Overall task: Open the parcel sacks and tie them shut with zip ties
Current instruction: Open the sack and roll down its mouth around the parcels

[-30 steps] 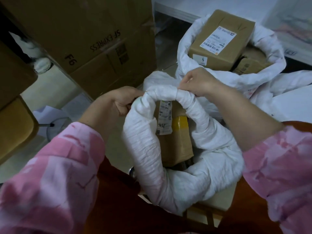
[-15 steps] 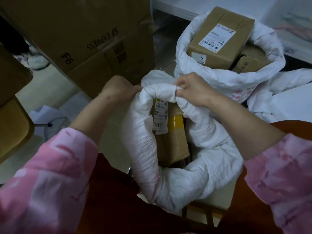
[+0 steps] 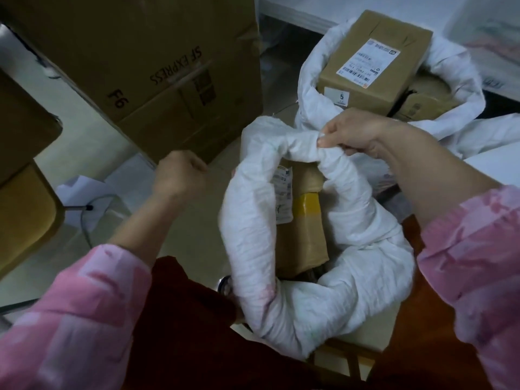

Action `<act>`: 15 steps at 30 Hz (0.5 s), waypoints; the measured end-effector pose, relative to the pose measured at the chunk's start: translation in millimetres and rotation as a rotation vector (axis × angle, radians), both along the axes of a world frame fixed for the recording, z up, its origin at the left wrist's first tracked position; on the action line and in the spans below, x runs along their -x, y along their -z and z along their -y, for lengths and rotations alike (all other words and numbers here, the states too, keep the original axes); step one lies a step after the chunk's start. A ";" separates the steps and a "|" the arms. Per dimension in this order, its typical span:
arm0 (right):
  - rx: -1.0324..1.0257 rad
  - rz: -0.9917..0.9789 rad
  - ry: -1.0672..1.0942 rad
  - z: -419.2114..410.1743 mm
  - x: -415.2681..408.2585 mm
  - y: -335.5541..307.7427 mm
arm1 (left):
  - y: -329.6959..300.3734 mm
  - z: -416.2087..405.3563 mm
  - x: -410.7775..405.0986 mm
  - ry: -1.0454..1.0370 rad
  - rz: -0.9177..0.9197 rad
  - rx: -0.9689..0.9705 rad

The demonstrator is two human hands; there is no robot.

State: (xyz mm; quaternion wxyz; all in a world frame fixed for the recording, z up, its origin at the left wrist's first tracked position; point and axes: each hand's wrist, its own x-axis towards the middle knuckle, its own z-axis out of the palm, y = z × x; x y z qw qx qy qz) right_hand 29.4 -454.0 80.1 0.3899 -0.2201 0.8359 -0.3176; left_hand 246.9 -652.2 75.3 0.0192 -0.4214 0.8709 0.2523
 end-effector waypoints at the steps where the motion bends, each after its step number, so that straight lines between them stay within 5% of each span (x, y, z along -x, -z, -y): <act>1: -0.009 -0.056 -0.008 6.1 -4.6 0.4 | -5.1 -7.9 7.3 -0.029 -0.095 0.032; 3: 0.018 -0.133 0.020 20.3 -16.0 1.7 | -18.0 -29.3 25.5 -0.011 -0.171 0.006; 15: 0.065 -0.060 0.102 22.1 -15.5 8.4 | 11.7 -54.2 37.2 0.125 0.045 0.188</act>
